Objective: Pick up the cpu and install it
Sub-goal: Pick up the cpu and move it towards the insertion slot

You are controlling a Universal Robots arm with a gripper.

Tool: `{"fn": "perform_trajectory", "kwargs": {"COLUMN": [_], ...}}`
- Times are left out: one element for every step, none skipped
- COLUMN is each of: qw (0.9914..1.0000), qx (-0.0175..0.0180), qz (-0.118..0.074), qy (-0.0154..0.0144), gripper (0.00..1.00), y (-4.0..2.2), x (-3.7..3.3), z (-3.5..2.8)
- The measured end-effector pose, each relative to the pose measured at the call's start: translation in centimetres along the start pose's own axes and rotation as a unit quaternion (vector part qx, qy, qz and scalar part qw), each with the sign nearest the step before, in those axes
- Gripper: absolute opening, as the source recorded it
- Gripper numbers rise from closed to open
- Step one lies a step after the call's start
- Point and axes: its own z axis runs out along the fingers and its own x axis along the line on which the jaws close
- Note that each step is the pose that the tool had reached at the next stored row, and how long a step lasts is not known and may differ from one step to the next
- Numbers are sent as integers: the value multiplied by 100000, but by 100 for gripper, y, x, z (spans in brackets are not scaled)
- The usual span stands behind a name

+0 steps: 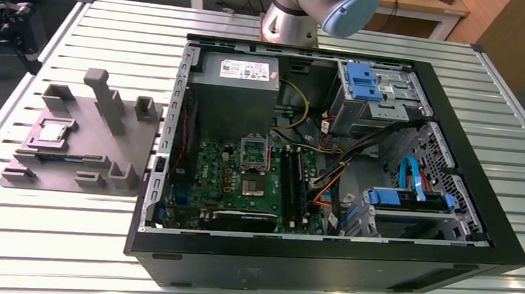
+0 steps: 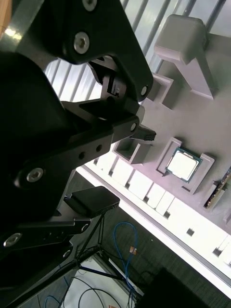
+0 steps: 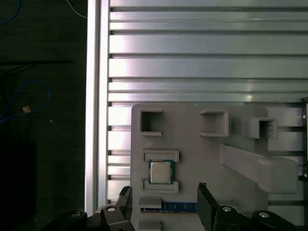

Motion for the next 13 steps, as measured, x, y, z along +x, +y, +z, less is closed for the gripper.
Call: {"fn": "perform_trajectory", "kwargs": {"qw": [100000,100000,100000,100000,100000,100000,100000,100000,100000,100000,100000,100000,100000], "qx": [4,2,3,4,3,0,0,0,2,1,1,3,1], "qz": [3,0,1,6,2,-4,-13,-9,-12,-11,-11,-12,-12], "qy": [3,0,3,6,3,-2,-2,-1,2,-1,-1,3,1], "gripper": [65,65,65,65,65,65,65,65,65,65,65,65,65], "y": [0,0,-1,0,-1,-1,-1,-1,-1,-1,-1,-1,-1], "x": [0,0,0,1,0,0,0,0,0,0,0,0,0], "z": [4,8,12,14,15,16,21,22,24,26,28,30,32]}}
